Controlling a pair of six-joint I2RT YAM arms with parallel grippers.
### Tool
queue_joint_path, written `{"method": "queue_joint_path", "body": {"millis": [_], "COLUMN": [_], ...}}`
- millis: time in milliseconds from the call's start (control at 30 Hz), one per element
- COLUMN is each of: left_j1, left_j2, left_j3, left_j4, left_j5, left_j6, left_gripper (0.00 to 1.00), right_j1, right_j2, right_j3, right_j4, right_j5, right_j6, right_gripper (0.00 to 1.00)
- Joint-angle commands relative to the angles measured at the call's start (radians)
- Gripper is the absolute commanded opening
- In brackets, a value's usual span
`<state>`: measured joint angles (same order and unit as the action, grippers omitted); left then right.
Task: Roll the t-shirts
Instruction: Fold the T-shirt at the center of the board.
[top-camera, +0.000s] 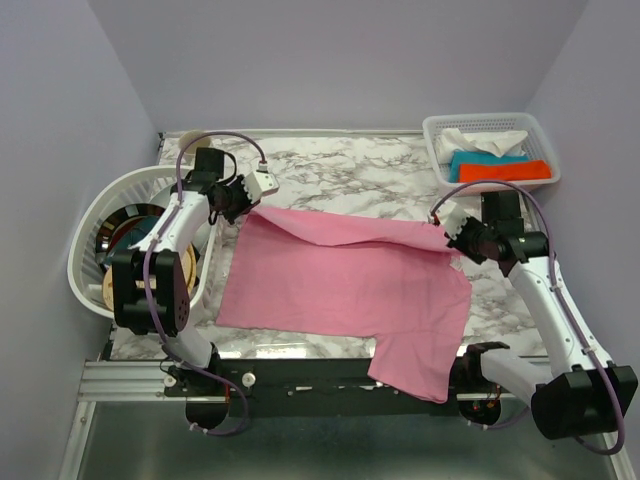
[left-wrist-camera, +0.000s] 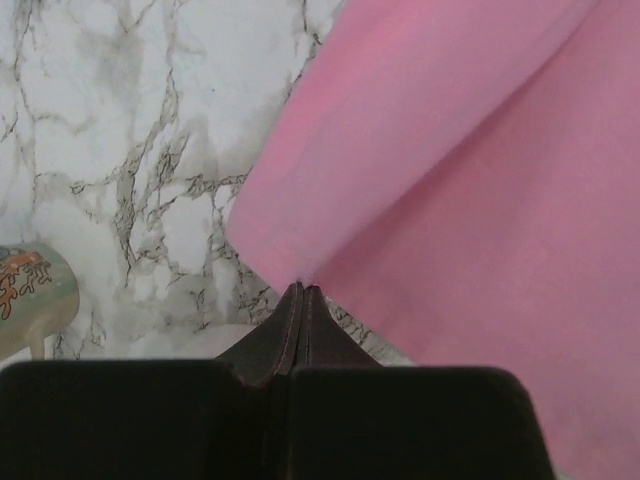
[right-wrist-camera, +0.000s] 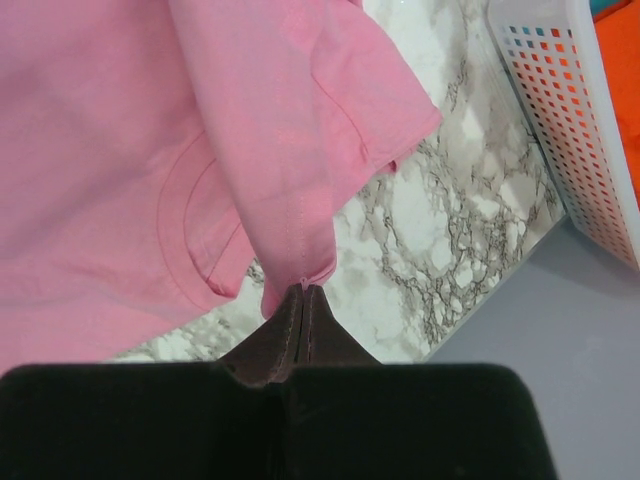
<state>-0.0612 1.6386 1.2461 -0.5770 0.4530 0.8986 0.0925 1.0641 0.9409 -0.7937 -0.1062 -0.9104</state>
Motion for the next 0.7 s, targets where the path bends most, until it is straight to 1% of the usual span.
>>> {"method": "queue_joint_path", "body": {"millis": [0, 67, 200, 433, 567, 667], "left_j1": [0.034, 0.034, 0.015, -0.009, -0.022, -0.031], "left_j2": [-0.028, -0.026, -0.005, 0.036, 0.049, 0.062], "left_j3": [-0.082, -0.097, -0.105, -0.108, -0.122, -0.131], "left_j4": [-0.158, -0.162, -0.191, -0.265, -0.284, -0.291], "left_j5": [-0.109, -0.123, -0.172, -0.235, -0.261, -0.289], "left_j6": [0.169, 0.197, 0.301, 0.396, 0.419, 0.428], "left_gripper": [0.00, 0.00, 0.00, 0.00, 0.00, 0.00], "right_j1": [0.009, 0.010, 0.013, 0.013, 0.015, 0.015], "right_j2": [-0.038, -0.032, -0.007, 0.005, -0.004, 0.010], "right_j3": [-0.042, -0.050, -0.051, -0.039, -0.062, -0.067], "right_j4": [-0.082, -0.094, -0.093, -0.108, -0.131, -0.137], "right_j5": [-0.056, -0.066, -0.081, -0.096, -0.112, -0.118], "right_j6": [-0.031, -0.031, -0.024, -0.038, -0.071, -0.067], "right_gripper": [0.01, 0.01, 0.00, 0.01, 0.01, 0.01]}}
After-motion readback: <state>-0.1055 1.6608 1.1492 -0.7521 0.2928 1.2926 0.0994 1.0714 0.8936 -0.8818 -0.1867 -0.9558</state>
